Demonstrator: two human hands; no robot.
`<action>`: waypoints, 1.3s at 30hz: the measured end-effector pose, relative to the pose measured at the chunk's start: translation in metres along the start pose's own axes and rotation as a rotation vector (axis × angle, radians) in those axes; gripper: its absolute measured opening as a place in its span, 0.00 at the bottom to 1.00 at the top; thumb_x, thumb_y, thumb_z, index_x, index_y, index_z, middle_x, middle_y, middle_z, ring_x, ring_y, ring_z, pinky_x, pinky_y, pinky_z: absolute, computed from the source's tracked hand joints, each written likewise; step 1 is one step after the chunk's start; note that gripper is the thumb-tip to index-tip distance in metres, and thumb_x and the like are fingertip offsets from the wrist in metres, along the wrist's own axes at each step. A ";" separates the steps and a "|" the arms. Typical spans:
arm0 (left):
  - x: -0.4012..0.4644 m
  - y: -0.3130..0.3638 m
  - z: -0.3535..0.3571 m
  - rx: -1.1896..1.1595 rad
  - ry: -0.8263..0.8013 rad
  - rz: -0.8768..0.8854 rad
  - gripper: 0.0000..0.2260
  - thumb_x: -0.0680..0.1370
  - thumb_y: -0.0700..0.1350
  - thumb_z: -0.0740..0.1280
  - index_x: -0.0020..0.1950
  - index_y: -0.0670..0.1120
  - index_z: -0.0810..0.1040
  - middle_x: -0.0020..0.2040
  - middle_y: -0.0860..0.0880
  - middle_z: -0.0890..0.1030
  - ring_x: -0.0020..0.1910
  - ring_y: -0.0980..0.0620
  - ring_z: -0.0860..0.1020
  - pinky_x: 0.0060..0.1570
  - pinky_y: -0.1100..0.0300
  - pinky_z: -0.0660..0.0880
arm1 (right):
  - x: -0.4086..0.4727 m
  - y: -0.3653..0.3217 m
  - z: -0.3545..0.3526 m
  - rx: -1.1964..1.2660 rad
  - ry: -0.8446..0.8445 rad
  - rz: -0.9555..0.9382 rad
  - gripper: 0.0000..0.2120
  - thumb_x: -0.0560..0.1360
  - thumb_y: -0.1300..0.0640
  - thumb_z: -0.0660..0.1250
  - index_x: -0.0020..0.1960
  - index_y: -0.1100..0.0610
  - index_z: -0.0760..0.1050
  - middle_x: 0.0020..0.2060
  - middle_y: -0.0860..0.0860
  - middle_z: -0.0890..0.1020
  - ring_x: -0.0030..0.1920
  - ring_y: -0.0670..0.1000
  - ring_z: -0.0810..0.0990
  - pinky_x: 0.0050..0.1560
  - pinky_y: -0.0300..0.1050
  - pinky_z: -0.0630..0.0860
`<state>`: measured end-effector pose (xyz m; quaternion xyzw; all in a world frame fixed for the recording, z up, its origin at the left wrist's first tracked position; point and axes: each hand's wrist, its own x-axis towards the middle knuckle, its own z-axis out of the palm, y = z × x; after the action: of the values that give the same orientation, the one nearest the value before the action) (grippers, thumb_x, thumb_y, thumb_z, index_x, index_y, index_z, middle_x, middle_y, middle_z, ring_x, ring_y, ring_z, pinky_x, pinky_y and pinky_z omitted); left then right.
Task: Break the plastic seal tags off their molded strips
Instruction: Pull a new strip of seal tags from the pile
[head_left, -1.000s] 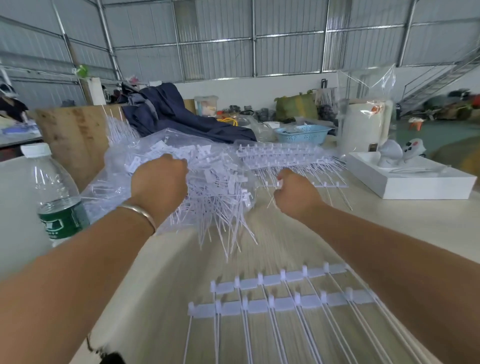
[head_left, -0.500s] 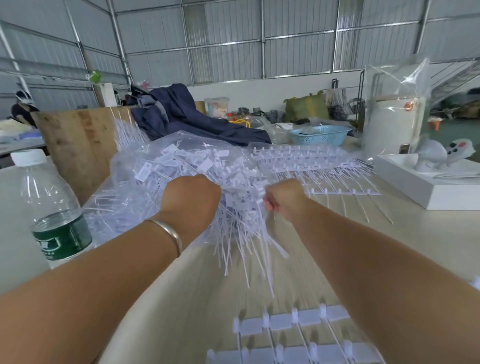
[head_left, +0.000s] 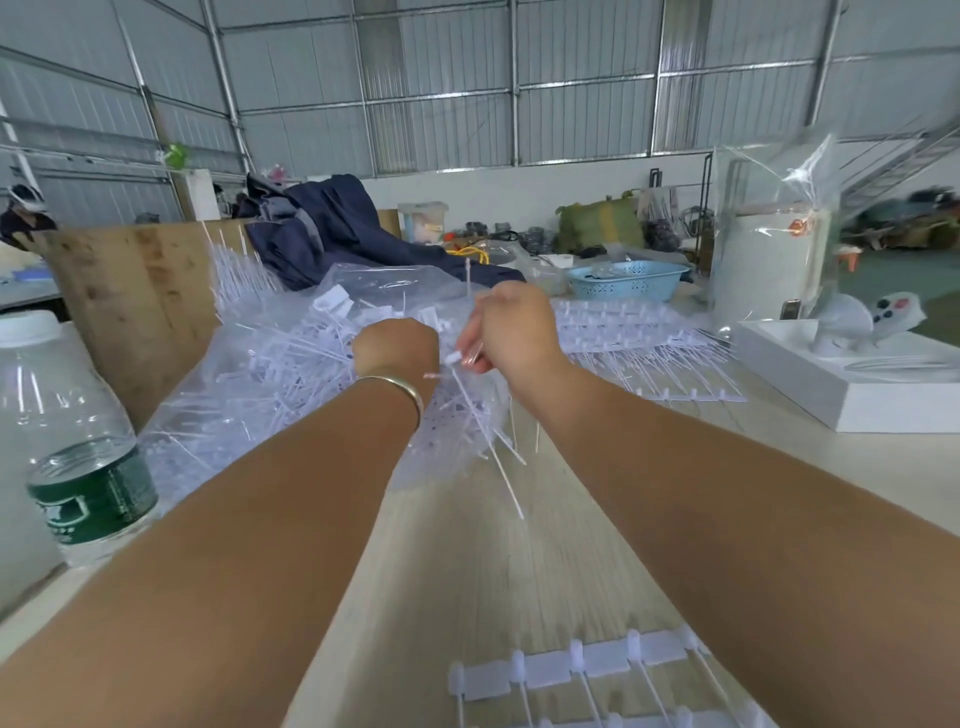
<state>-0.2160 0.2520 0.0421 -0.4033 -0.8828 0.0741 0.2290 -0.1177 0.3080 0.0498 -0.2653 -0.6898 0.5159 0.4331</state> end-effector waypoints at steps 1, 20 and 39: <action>0.009 -0.001 0.001 -0.045 0.002 -0.031 0.11 0.78 0.39 0.62 0.59 0.45 0.77 0.51 0.47 0.78 0.56 0.44 0.78 0.43 0.53 0.73 | -0.004 0.003 0.001 0.000 -0.029 0.007 0.09 0.77 0.69 0.55 0.41 0.61 0.71 0.23 0.58 0.79 0.19 0.55 0.76 0.22 0.39 0.70; 0.056 -0.013 0.019 -0.010 0.035 -0.075 0.13 0.78 0.40 0.62 0.62 0.42 0.77 0.59 0.43 0.78 0.59 0.42 0.77 0.46 0.51 0.74 | -0.019 -0.004 -0.039 0.022 -0.212 0.176 0.06 0.80 0.66 0.52 0.54 0.61 0.65 0.31 0.60 0.81 0.19 0.53 0.75 0.22 0.36 0.62; -0.018 -0.075 -0.045 0.129 0.123 0.067 0.09 0.75 0.40 0.60 0.35 0.44 0.68 0.33 0.49 0.71 0.30 0.50 0.70 0.33 0.59 0.67 | -0.040 0.007 -0.033 0.122 -0.180 0.255 0.26 0.80 0.69 0.53 0.75 0.53 0.56 0.57 0.62 0.80 0.31 0.57 0.83 0.27 0.43 0.78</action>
<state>-0.2354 0.1866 0.0994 -0.4207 -0.8466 0.1136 0.3057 -0.0700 0.2933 0.0334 -0.2767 -0.6539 0.6293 0.3159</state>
